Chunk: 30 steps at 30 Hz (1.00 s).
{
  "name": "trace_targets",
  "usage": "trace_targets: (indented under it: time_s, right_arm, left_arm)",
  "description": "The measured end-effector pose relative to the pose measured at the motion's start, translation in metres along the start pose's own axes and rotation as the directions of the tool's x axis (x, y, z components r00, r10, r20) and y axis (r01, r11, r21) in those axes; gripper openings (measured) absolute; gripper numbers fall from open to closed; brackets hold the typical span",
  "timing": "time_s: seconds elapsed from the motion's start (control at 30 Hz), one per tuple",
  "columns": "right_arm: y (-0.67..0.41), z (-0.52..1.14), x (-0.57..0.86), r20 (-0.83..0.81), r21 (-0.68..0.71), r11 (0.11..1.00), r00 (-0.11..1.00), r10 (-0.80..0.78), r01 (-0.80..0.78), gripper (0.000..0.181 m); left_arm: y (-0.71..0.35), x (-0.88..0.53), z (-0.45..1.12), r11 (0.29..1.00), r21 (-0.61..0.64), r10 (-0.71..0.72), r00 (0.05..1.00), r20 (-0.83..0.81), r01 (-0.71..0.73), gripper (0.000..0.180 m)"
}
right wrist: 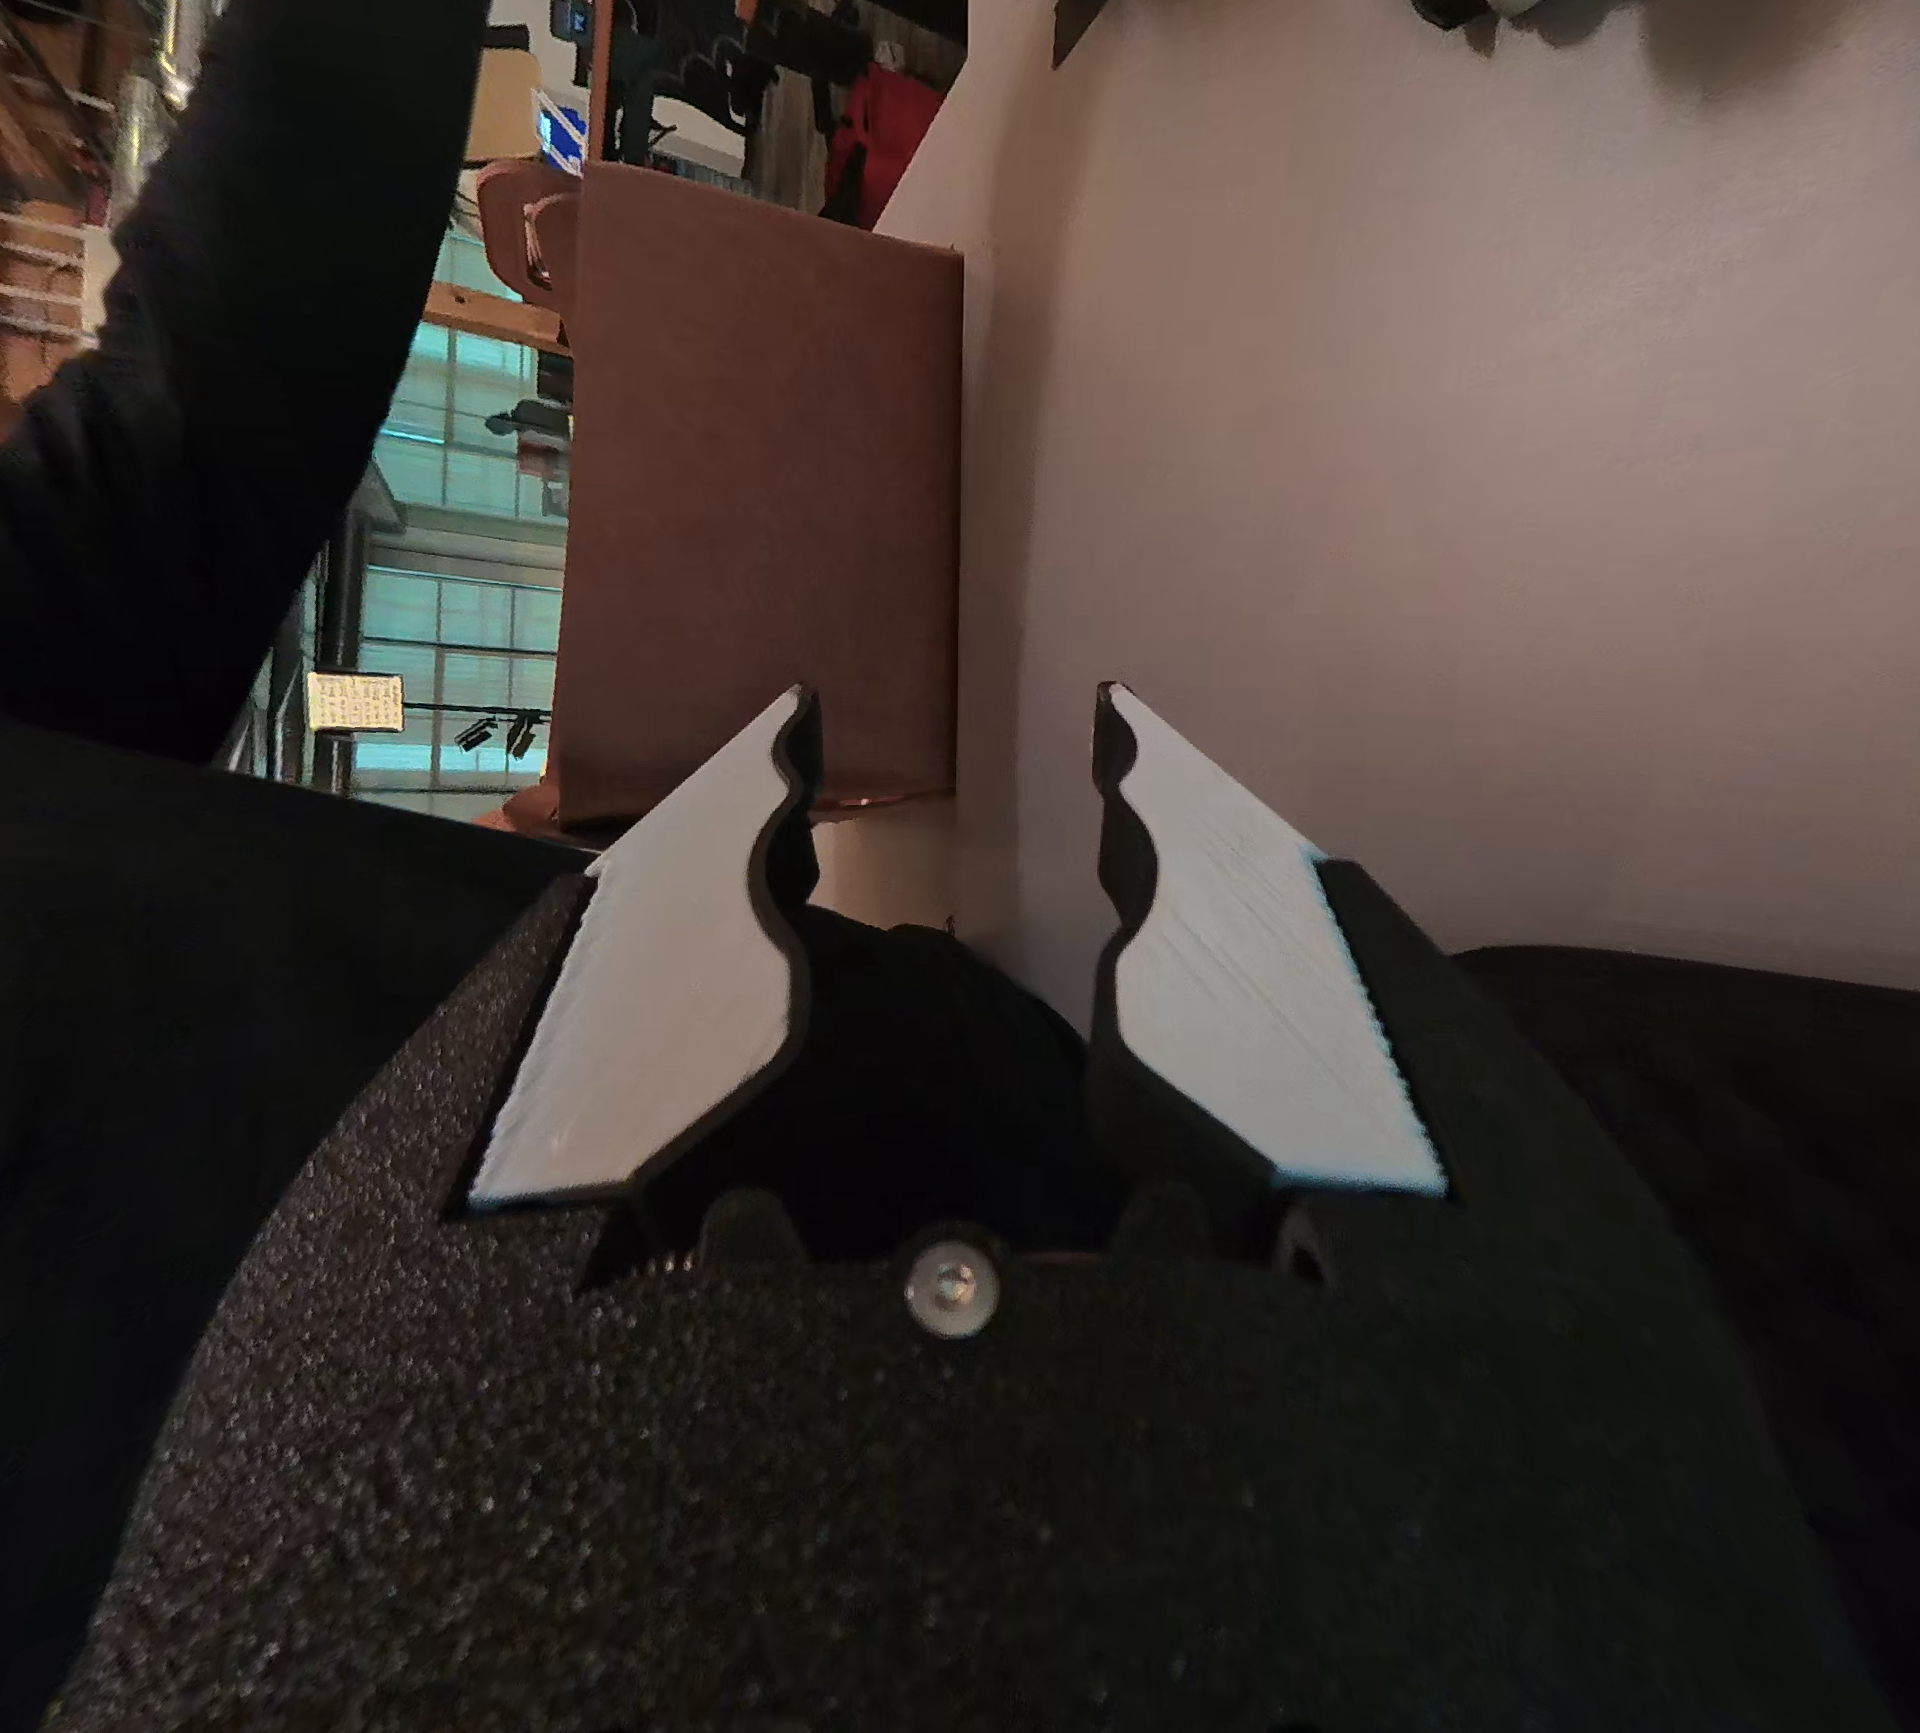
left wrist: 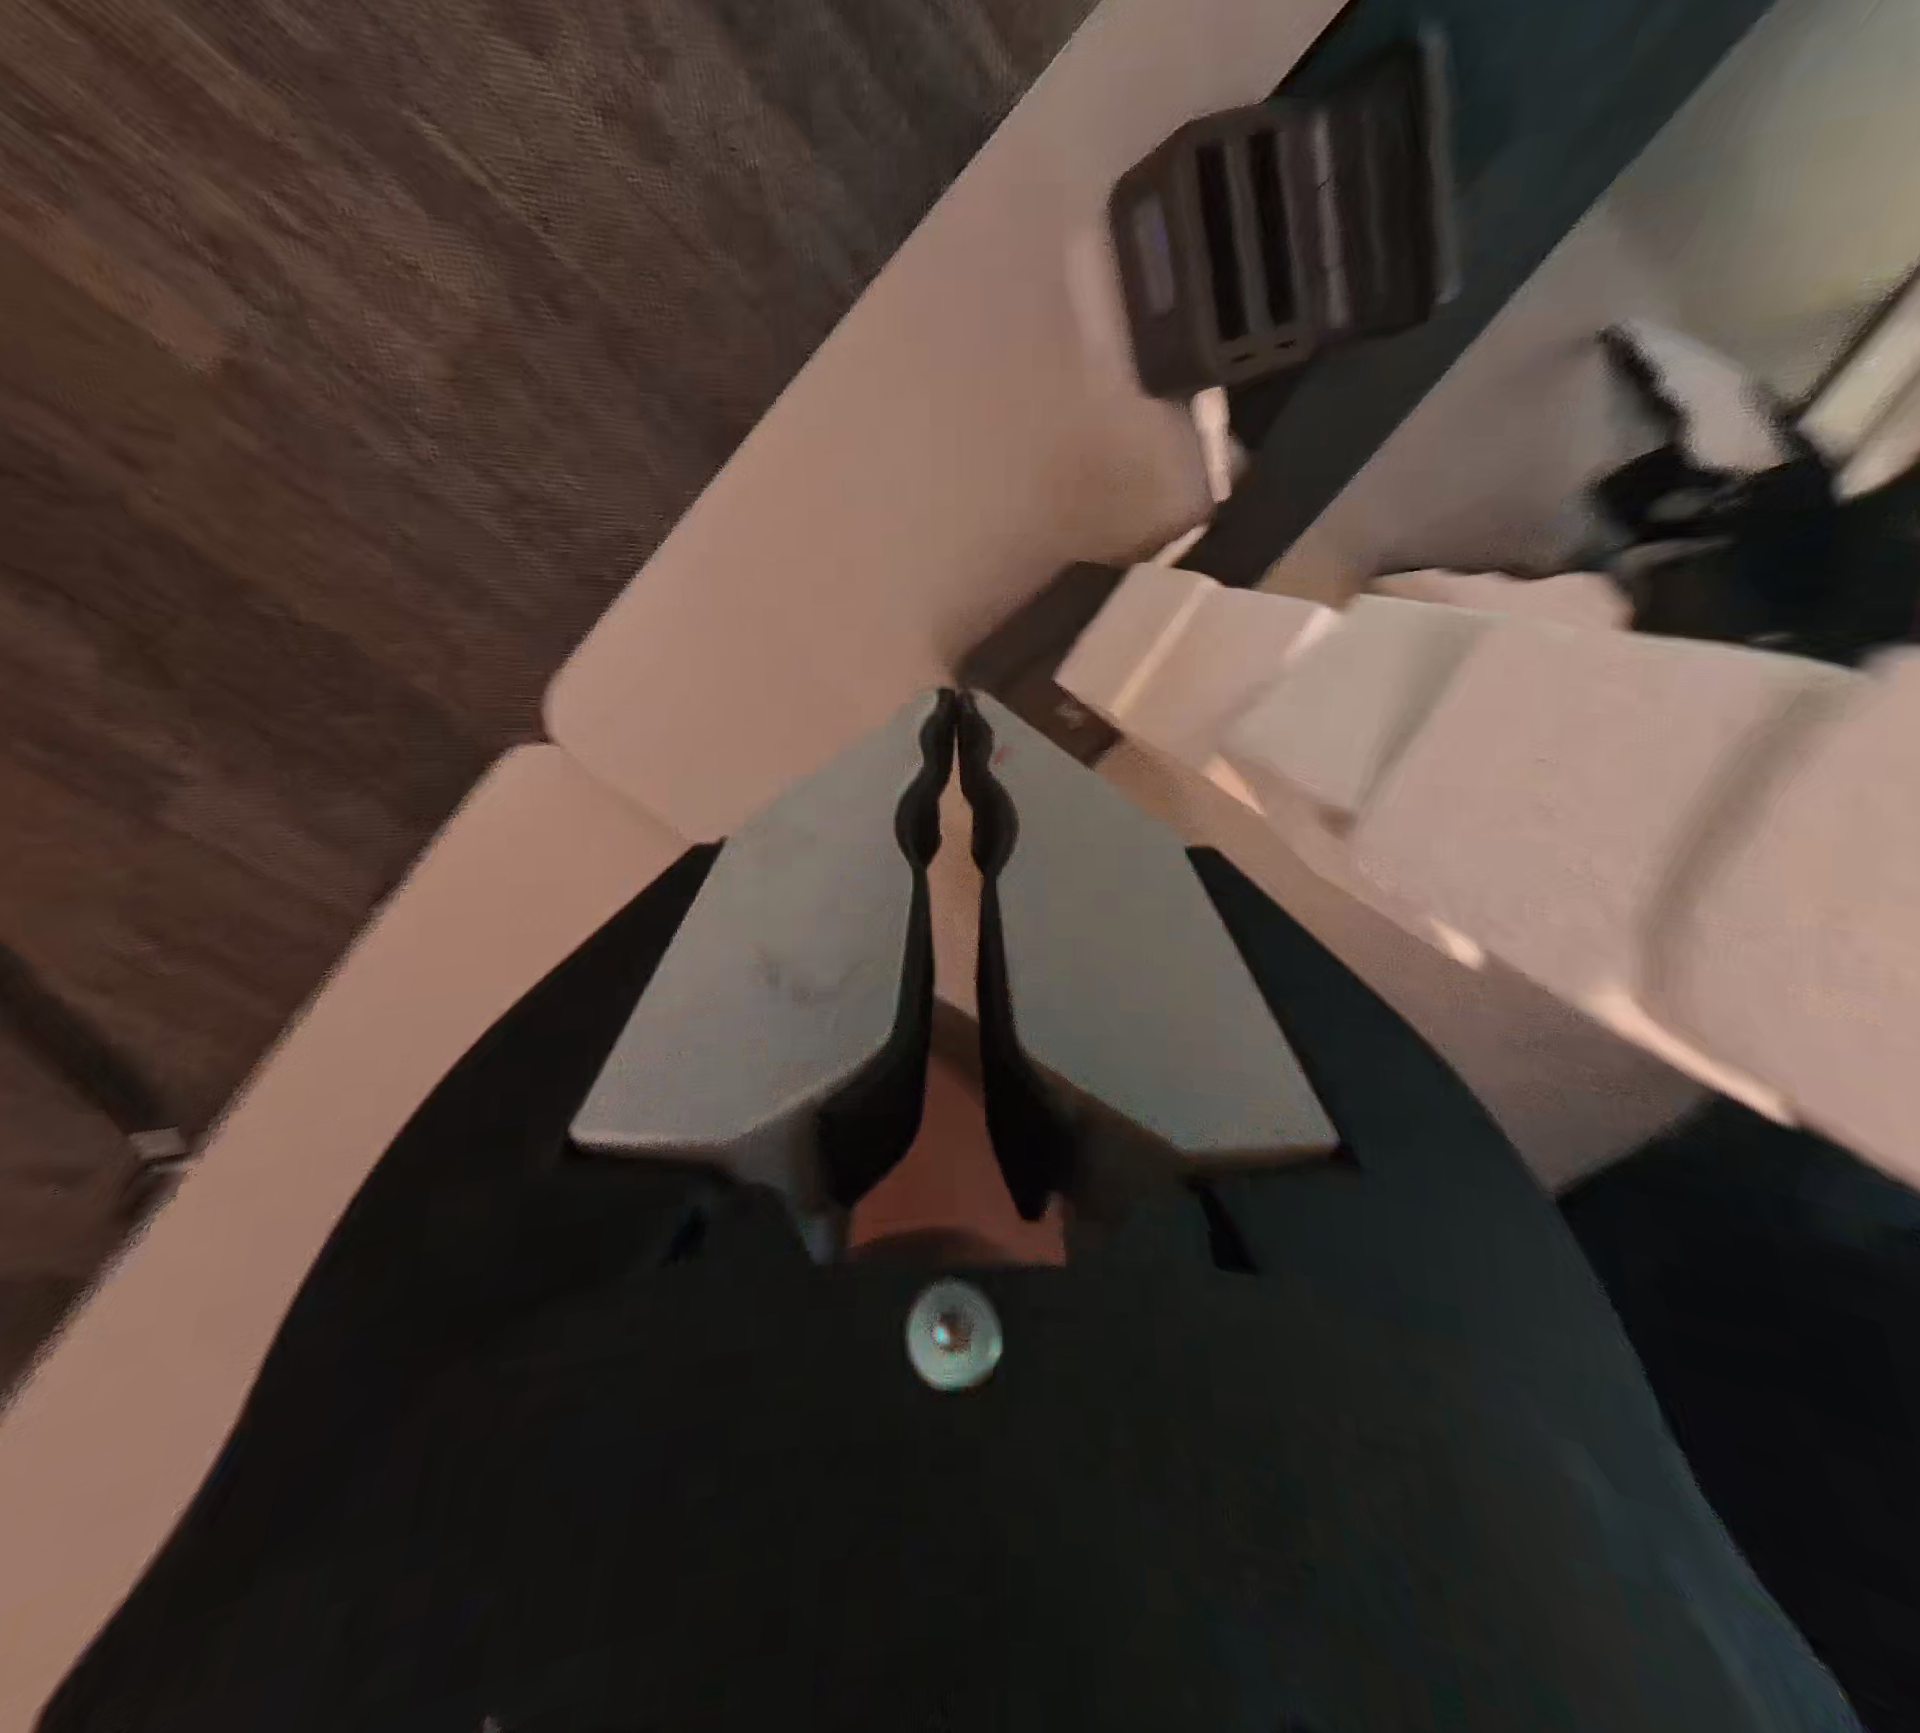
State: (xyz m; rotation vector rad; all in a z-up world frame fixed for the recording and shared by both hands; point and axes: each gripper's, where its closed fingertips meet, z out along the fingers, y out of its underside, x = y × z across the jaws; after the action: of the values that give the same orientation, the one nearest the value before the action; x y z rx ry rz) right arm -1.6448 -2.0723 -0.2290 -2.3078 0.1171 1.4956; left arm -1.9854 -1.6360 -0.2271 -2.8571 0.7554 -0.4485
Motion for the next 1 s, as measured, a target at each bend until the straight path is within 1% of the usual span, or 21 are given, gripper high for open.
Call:
trace_targets:
  time_s: [0.03,0.1,0.13,0.17,0.2,0.23,0.27,0.3,0.33,0.37,0.4,0.43,0.47,0.5,0.57,0.6,0.67,0.87,1.0]
  right_arm:
    - [-0.001,0.0,-0.001,-0.002,0.008,1.0,1.0,0.003,-0.003,0.052]
    - [-0.004,0.0,-0.002,-0.004,0.025,1.0,1.0,0.008,-0.008,0.051]
    - [-0.006,0.001,-0.003,0.001,0.036,0.999,1.0,0.006,-0.007,0.051]
    - [-0.008,0.001,-0.005,0.012,0.048,0.999,1.0,0.003,-0.004,0.051]
    - [-0.01,0.002,-0.008,0.022,0.057,0.998,1.0,0.001,-0.002,0.05]
    - [-0.011,0.003,-0.009,0.026,0.061,0.998,1.0,-0.001,0.0,0.049]
    - [-0.011,0.005,-0.01,0.026,0.062,0.998,1.0,-0.005,0.004,0.049]
    - [-0.011,0.006,-0.012,0.029,0.06,0.998,1.0,-0.011,0.01,0.049]
    - [-0.011,0.007,-0.015,0.035,0.057,0.998,0.999,-0.019,0.017,0.049]
    - [-0.011,0.008,-0.018,0.04,0.051,0.998,0.999,-0.028,0.026,0.048]
    - [-0.01,0.009,-0.021,0.042,0.044,0.998,0.998,-0.038,0.036,0.048]
    - [-0.009,0.009,-0.023,0.042,0.038,0.998,0.998,-0.05,0.048,0.048]
    - [-0.009,0.01,-0.024,0.039,0.034,0.998,0.997,-0.062,0.061,0.048]
    - [-0.009,0.01,-0.025,0.035,0.031,0.997,0.997,-0.071,0.07,0.047]
    - [-0.008,0.01,-0.026,0.035,0.023,0.996,0.996,-0.082,0.081,0.046]
    - [-0.008,0.011,-0.025,0.03,0.019,0.996,0.996,-0.089,0.088,0.046]
    - [-0.007,0.011,-0.021,0.006,0.008,0.994,0.994,-0.111,0.111,0.046]
    - [0.001,0.012,0.001,-0.112,-0.091,0.964,0.96,-0.258,0.249,0.048]
    - [0.002,0.008,0.015,-0.164,-0.185,0.914,0.906,-0.391,0.361,0.051]
  left_arm:
    - [-0.006,-0.006,0.009,0.996,-0.015,0.086,0.993,0.075,-0.085,0.0]
    - [-0.021,-0.027,0.018,0.97,-0.052,0.244,0.928,0.282,-0.239,0.0]
    - [-0.03,-0.037,0.02,0.959,-0.059,0.278,0.886,0.371,-0.276,0.0]
    - [-0.04,-0.05,0.016,0.96,-0.044,0.264,0.835,0.483,-0.278,0.0]
    - [-0.051,-0.061,0.009,0.965,0.005,0.212,0.792,0.573,-0.261,0.0]
    - [-0.058,-0.05,0.013,0.965,0.078,0.172,0.833,0.526,-0.249,0.0]
    - [-0.057,-0.018,0.03,0.968,0.116,0.177,0.929,0.326,-0.225,0.0]
    - [-0.042,0.032,0.047,0.973,0.081,0.218,0.976,0.008,-0.218,0.0]
    - [-0.008,0.081,0.05,0.969,-0.04,0.22,0.926,-0.308,-0.243,0.0]
    - [0.024,0.096,0.05,0.926,-0.171,0.248,0.882,-0.399,-0.338,0.0]
    - [0.034,0.071,0.058,0.873,-0.24,0.374,0.898,-0.231,-0.425,0.0]
    - [0.026,0.047,0.059,0.855,-0.239,0.464,0.885,-0.049,-0.461,0.0]
    - [0.016,0.037,0.054,0.871,-0.209,0.463,0.885,0.051,-0.444,0.0]
    - [0.006,0.035,0.046,0.905,-0.16,0.411,0.906,0.096,-0.394,0.0]
    - [-0.015,0.038,0.023,0.948,-0.009,0.316,0.938,0.139,-0.318,0.0]
    - [-0.022,0.041,0.01,0.953,0.058,0.285,0.946,0.154,-0.297,0.0]
    - [-0.024,0.053,-0.014,0.95,0.131,0.262,0.953,0.154,-0.283,0.0]
    - [0.011,0.102,-0.079,0.908,0.161,0.35,0.912,0.215,-0.386,0.0]
    - [0.048,0.143,-0.126,0.883,0.195,0.374,0.89,0.261,-0.428,0.0]
